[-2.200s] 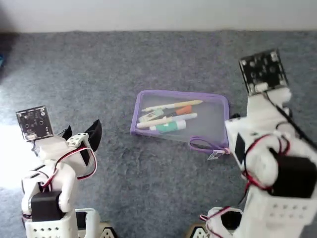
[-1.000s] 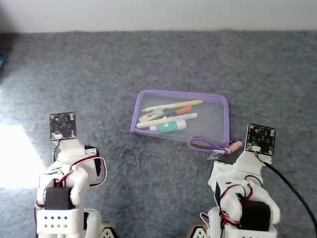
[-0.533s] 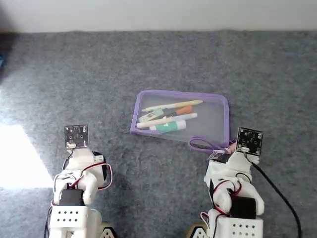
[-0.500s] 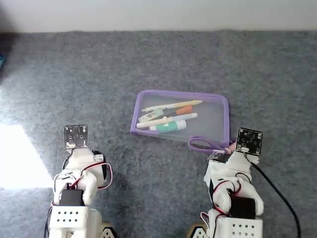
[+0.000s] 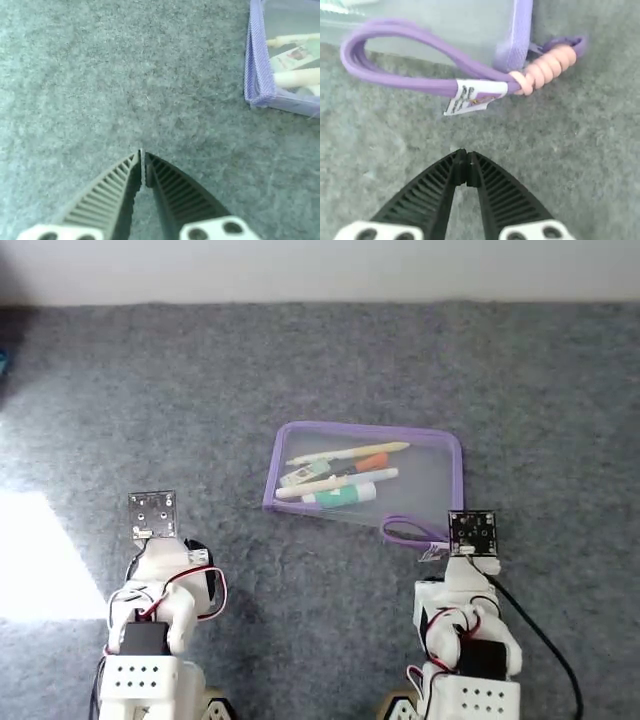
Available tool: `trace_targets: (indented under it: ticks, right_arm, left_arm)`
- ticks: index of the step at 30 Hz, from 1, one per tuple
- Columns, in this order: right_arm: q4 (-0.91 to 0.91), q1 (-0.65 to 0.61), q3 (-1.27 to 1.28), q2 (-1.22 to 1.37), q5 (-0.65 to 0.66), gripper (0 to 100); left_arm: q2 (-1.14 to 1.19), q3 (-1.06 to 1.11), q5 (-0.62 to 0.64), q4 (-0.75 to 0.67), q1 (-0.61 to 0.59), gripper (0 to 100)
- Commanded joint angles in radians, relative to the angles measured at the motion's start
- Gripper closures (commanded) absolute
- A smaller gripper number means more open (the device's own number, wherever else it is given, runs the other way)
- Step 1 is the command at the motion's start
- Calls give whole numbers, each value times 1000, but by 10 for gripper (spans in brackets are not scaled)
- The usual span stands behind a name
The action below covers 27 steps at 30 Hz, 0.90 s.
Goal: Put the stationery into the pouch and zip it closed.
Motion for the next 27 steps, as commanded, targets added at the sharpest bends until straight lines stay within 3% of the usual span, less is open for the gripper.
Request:
trace_targets:
  ticks: [1,27]
  right_arm:
    - [96,10,14,-64,12,990]
    - [140,5,12,-101,14,990]
  left_arm:
    - [-12,-5,-6,-25,0,987]
    - [-12,-5,-9,-25,2,986]
